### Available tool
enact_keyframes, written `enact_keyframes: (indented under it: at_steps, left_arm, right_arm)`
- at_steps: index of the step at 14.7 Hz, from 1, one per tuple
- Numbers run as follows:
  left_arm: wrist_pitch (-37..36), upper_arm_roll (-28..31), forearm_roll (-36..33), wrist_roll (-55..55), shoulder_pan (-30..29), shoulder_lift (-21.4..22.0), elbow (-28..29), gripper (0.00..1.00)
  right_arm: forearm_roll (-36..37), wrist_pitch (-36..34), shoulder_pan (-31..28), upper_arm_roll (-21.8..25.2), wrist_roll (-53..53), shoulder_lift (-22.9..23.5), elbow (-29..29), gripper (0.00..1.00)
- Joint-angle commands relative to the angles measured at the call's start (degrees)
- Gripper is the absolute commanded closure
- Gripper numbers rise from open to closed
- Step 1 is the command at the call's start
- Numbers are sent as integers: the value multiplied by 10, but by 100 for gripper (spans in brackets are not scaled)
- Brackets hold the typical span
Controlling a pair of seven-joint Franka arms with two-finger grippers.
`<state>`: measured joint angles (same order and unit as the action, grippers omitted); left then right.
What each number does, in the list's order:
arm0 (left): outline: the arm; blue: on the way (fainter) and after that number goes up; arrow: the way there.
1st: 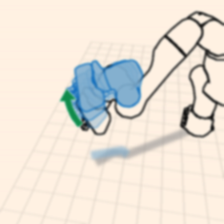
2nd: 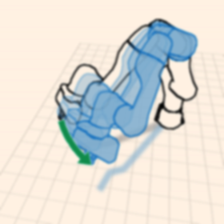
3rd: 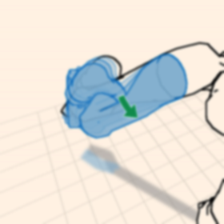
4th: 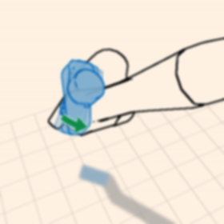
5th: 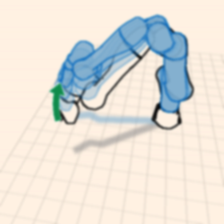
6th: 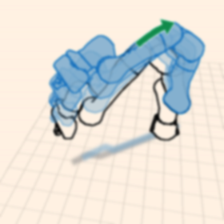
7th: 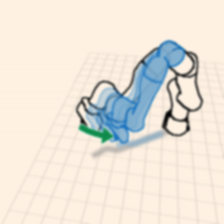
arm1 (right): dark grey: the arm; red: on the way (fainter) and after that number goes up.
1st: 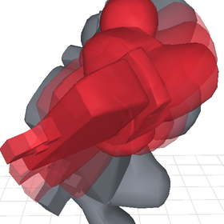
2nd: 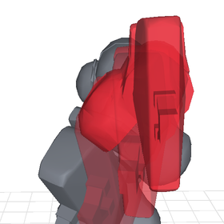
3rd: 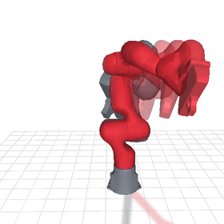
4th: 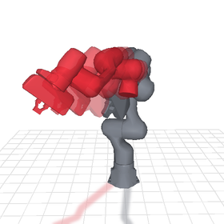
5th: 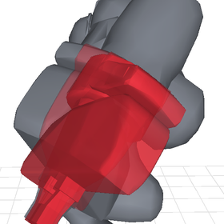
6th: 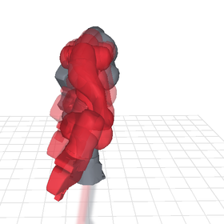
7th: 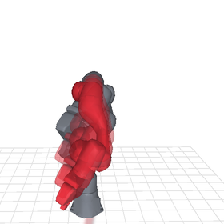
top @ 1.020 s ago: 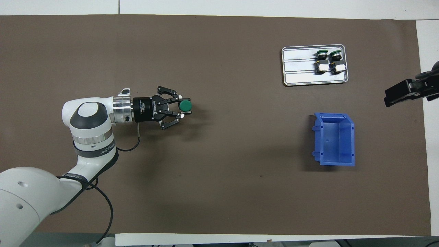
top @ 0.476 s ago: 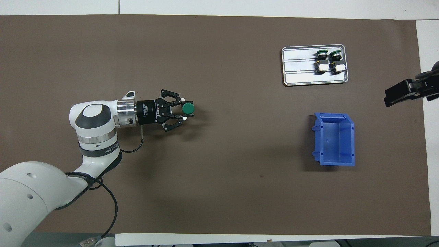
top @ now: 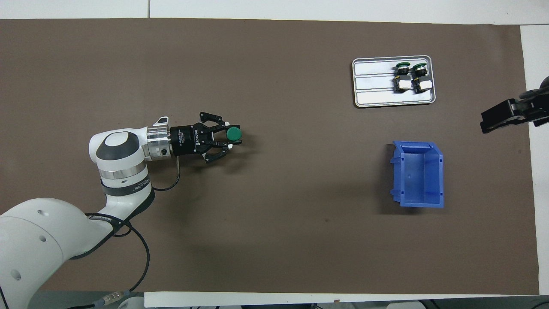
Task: Place and press button with both arms
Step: 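Set the green button upright and open the left gripper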
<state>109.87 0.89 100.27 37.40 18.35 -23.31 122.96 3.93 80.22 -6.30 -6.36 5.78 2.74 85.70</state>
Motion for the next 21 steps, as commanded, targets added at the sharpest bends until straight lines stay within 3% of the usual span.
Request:
enact_keyframes:
  at_steps: [1,7,11,16,21]
  left_arm:
    - [-4,-3,23,7,-4,5,17,82]
    - [19,-3,46,25,-1,4,23,79]
    - [24,-3,46,24,2,4,23,59]
    - [45,-2,46,26,12,9,23,49]
    - [72,0,44,51,18,21,23,27]
  right_arm:
    - [0,-2,-4,-3,6,-13,15,1]
    - [0,-2,-5,-3,6,-13,15,1]
    - [0,-2,-5,-3,6,-13,15,1]
    - [0,-2,-5,-3,6,-13,16,1]
    - [0,-2,-5,-3,6,-13,15,1]
